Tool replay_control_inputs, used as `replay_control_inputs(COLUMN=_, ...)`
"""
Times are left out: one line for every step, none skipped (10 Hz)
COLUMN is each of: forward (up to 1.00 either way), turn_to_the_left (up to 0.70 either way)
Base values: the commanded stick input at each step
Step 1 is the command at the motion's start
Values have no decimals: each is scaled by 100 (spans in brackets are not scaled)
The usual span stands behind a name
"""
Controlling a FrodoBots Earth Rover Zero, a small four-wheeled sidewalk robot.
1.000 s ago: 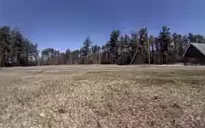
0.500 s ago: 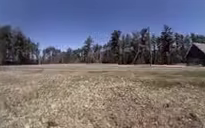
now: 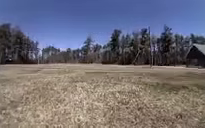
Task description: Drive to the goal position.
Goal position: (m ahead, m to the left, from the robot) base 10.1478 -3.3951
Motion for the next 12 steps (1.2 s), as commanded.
replay_control_inputs(forward=70, turn_to_the_left=0)
replay_control_inputs(forward=70, turn_to_the_left=0)
replay_control_inputs(forward=70, turn_to_the_left=0)
replay_control_inputs(forward=70, turn_to_the_left=0)
replay_control_inputs(forward=70, turn_to_the_left=0)
replay_control_inputs(forward=70, turn_to_the_left=0)
replay_control_inputs(forward=70, turn_to_the_left=0)
replay_control_inputs(forward=70, turn_to_the_left=0)
replay_control_inputs(forward=70, turn_to_the_left=0)
replay_control_inputs(forward=70, turn_to_the_left=0)
replay_control_inputs(forward=70, turn_to_the_left=0)
replay_control_inputs(forward=70, turn_to_the_left=0)
